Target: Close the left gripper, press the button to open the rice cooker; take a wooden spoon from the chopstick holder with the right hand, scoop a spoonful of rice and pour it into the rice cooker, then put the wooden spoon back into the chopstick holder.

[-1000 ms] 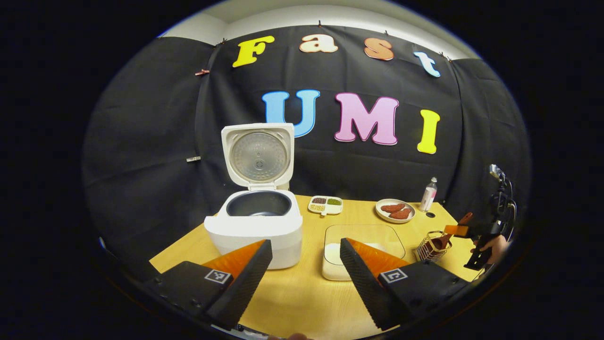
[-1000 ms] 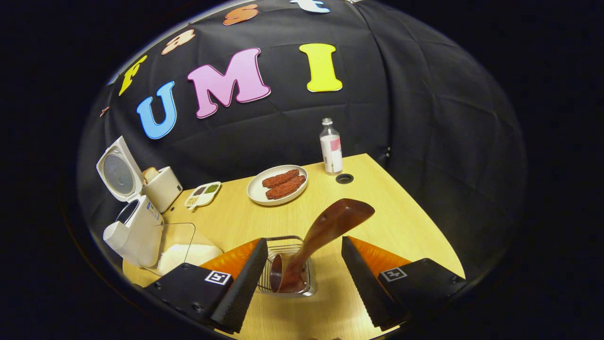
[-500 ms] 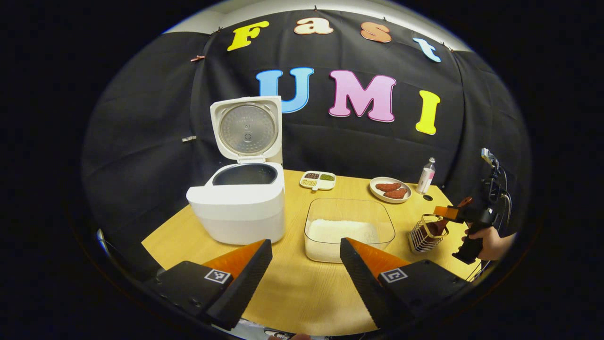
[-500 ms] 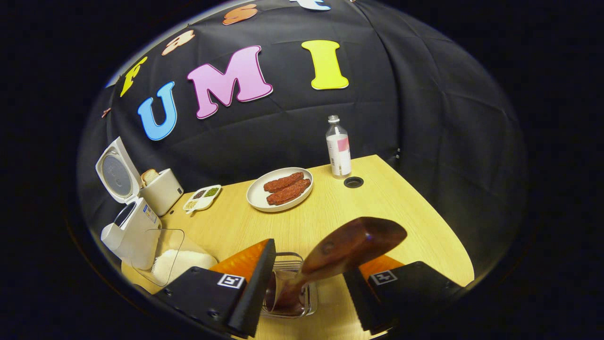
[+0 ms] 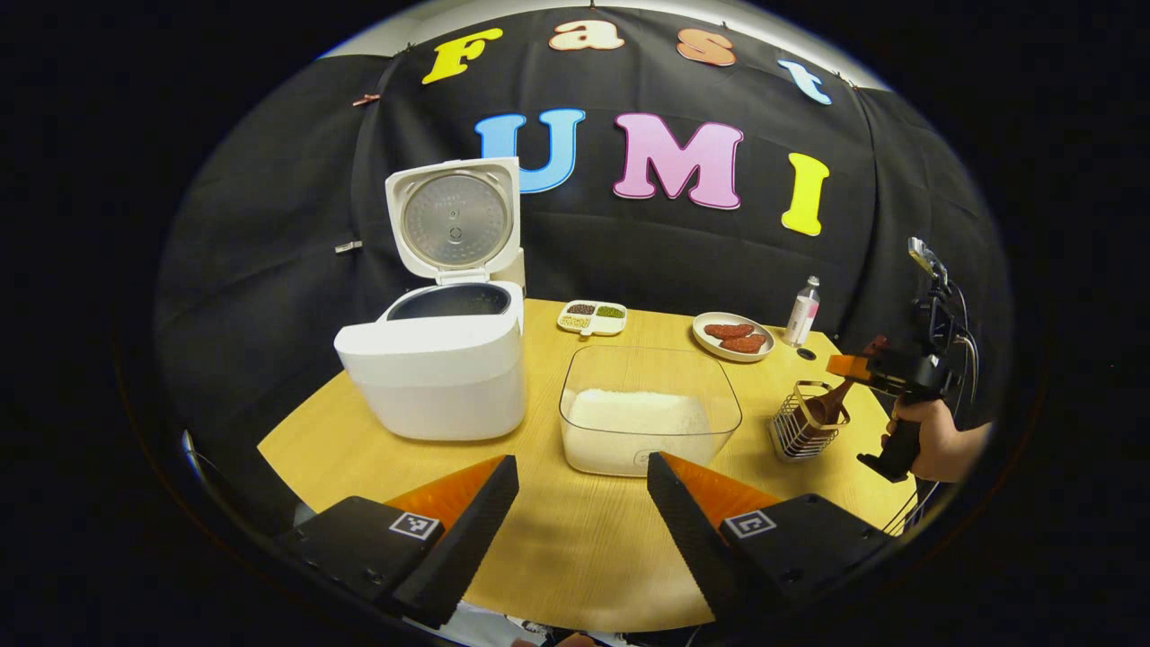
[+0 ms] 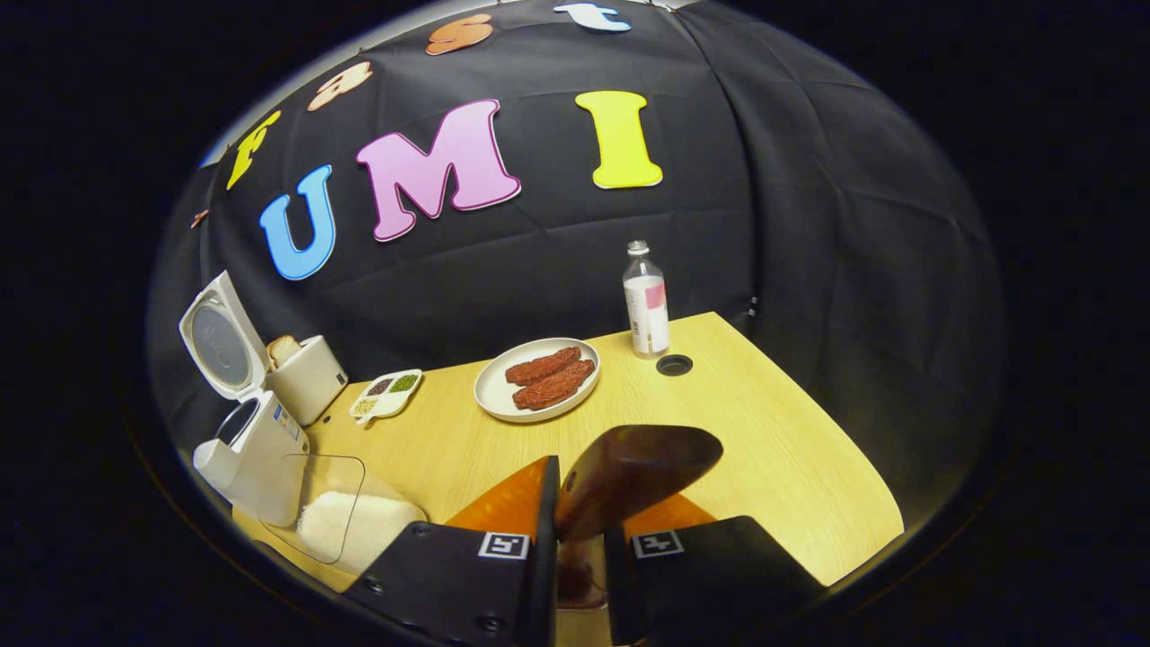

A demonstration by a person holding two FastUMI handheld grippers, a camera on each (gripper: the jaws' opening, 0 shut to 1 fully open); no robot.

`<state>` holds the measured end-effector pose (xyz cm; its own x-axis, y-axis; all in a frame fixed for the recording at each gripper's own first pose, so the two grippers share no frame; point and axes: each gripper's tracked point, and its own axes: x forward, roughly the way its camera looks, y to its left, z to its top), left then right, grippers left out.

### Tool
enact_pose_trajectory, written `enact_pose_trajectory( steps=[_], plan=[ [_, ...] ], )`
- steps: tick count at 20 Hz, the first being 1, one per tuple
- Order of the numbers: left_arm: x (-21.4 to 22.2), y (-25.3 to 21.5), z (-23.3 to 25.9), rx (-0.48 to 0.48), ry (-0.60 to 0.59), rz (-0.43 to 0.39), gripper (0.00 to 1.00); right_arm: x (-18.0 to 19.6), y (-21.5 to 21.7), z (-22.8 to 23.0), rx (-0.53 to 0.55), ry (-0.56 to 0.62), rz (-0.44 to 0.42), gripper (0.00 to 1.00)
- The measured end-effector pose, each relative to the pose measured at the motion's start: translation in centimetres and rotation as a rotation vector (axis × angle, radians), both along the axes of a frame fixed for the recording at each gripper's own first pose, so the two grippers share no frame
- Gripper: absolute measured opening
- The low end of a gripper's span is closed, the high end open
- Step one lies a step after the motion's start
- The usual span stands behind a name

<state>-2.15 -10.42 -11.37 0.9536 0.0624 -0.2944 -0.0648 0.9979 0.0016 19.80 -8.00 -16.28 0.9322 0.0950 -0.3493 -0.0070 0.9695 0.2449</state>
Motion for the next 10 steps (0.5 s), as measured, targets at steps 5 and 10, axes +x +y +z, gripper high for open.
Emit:
enact_pose_trajectory(
  steps=[5, 10],
  plan=[
    [-0.6, 1.1, 0.0, -0.009, -0.006, -0.038, 0.99, -1.0, 0.4, 1.3, 0.014, 0.041, -0.005, 0.22],
    [-0.5, 3.6, -0.1, -0.009, -0.013, -0.098, 0.99, -2.2, 0.3, 5.5, 0.028, 0.009, -0.069, 0.22]
  ],
)
